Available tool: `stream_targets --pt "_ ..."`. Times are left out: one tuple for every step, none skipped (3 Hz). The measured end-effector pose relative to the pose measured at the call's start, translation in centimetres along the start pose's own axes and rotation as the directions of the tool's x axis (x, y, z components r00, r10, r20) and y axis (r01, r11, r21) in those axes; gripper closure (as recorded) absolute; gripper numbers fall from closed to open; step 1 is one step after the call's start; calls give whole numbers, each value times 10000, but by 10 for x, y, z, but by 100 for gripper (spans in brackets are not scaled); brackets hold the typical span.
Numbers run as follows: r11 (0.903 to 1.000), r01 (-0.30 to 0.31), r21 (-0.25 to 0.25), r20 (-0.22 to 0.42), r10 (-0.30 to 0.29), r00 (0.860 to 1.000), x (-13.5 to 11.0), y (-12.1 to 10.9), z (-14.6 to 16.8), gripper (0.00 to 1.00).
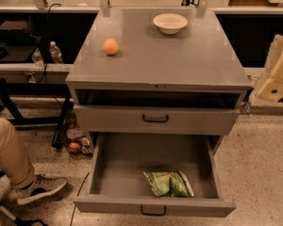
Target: Pick green jalapeno chip bag from middle drawer and place on counter
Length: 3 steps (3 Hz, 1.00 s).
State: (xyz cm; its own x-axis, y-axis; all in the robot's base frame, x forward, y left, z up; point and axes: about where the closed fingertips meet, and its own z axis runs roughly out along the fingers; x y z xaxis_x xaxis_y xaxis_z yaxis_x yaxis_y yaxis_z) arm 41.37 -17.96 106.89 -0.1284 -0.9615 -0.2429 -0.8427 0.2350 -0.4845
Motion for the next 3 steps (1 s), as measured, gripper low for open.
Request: stream_targets --pt "10000 0 0 0 0 10000 0 0 0 0" --pt "9993 -104 -350 165 109 9998 2 5 12 0" --pt "9874 -309 -1551 606 407 9973 17 22 58 0"
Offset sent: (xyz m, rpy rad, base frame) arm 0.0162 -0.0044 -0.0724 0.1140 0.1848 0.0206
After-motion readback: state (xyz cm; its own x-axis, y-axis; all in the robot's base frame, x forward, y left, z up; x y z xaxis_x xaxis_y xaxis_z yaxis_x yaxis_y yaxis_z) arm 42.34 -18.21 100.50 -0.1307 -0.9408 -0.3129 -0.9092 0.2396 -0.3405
